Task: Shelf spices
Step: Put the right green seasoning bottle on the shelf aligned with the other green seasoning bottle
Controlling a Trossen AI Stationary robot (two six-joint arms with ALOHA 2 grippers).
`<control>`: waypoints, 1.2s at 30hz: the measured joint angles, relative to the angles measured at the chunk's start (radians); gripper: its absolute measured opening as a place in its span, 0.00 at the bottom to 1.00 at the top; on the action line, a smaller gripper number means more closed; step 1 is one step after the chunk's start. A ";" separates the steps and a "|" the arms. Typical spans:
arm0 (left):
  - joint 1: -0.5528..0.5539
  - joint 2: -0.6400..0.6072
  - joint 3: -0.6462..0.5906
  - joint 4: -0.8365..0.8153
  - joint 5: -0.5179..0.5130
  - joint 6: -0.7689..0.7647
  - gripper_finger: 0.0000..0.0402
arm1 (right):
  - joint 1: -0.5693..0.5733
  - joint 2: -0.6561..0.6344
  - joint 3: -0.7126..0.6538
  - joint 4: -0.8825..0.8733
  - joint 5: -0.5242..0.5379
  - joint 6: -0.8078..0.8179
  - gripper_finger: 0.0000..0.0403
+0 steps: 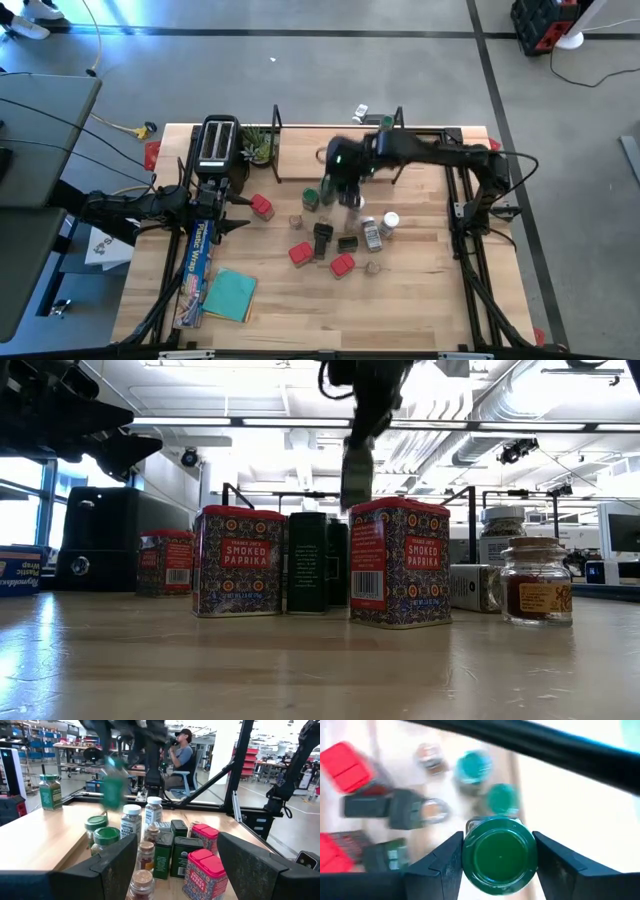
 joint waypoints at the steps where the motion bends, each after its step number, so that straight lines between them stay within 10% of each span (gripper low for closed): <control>1: 0.000 0.000 0.000 0.000 0.000 0.000 0.67 | -0.026 0.000 0.030 -0.016 0.008 -0.022 0.48; 18: 0.000 0.000 0.000 -0.001 0.000 -0.008 0.67 | -0.503 0.110 0.091 0.033 -0.134 -0.324 0.48; 36: 0.000 0.000 0.000 -0.006 0.000 -0.045 0.67 | -0.427 0.160 0.090 -0.242 -0.198 -0.374 0.48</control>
